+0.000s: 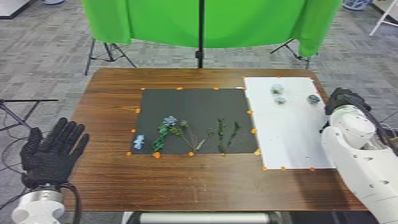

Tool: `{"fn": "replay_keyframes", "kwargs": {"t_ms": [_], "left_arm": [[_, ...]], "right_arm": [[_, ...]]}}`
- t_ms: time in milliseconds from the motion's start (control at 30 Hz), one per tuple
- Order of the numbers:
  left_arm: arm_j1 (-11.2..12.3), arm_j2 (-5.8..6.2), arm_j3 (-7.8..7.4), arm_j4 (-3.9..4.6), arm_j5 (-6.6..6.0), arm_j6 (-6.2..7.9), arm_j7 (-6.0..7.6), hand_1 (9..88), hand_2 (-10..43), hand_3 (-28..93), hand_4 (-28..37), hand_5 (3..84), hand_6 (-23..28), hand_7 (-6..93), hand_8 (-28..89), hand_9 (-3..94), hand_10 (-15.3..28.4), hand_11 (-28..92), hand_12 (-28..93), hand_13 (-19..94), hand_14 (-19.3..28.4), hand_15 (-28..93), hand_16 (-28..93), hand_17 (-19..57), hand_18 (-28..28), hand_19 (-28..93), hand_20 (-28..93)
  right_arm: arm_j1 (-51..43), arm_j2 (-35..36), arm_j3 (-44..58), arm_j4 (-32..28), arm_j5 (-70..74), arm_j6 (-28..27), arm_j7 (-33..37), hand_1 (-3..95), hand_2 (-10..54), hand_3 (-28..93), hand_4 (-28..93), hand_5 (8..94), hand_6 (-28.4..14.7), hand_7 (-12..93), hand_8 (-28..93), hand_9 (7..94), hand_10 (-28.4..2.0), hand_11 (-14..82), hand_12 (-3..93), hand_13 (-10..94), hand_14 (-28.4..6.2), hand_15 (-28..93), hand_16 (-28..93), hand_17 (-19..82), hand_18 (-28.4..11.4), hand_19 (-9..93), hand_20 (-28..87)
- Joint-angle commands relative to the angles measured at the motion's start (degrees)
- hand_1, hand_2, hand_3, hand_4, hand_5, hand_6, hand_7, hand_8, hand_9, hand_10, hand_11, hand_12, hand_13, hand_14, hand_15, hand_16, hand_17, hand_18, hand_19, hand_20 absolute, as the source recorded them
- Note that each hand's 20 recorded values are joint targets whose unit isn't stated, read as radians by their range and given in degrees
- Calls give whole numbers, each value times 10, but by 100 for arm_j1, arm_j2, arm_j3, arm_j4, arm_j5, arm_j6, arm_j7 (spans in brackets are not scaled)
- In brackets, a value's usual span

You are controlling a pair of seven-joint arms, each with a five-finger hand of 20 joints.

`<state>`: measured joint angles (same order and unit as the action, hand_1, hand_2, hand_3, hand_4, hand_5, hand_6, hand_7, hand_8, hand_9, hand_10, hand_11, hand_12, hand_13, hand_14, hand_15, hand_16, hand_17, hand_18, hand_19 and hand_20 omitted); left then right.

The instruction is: Arrange flowers

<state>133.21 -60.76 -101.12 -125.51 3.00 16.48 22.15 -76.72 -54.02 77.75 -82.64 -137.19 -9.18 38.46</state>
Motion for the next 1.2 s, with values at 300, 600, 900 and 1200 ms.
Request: {"fn": "replay_keyframes", "kwargs": {"t_ms": [300,600,900,1200], "left_arm": [[-121,121,-16,20,-5,-92,-28,277,129,683,-283,506,96,97,-87,449,145,180,111,385,140,295,-43,-40,141,356,144],[-274,229,-54,61,96,-105,-71,278,126,682,-283,505,96,96,-87,448,145,179,111,383,141,294,-42,-40,140,354,144],[-198,241,-230,48,117,-43,-175,278,127,680,-283,503,95,96,-87,447,145,178,111,382,140,293,-41,-40,140,354,144],[-86,246,-279,0,120,-82,-88,278,127,680,-283,504,96,96,-86,447,145,179,111,381,141,293,-42,-40,140,354,144]], "right_arm": [[-358,-30,-104,-64,-118,1115,-211,689,-92,589,-283,777,2,222,5,847,-109,64,376,726,-74,233,467,390,-114,672,393],[-796,257,-316,-1669,480,1712,-649,668,-95,649,-283,787,-7,229,4,855,-112,66,385,736,-78,237,471,386,-121,726,361],[-945,24,-1218,-2797,819,1550,-1353,659,-95,667,-283,785,-11,230,5,855,-116,65,381,732,-82,241,470,378,-126,750,327],[-315,-655,-2519,-2758,638,1405,-2176,658,-95,668,-283,785,-12,229,4,852,-116,65,379,729,-83,244,469,376,-127,749,323]]}}
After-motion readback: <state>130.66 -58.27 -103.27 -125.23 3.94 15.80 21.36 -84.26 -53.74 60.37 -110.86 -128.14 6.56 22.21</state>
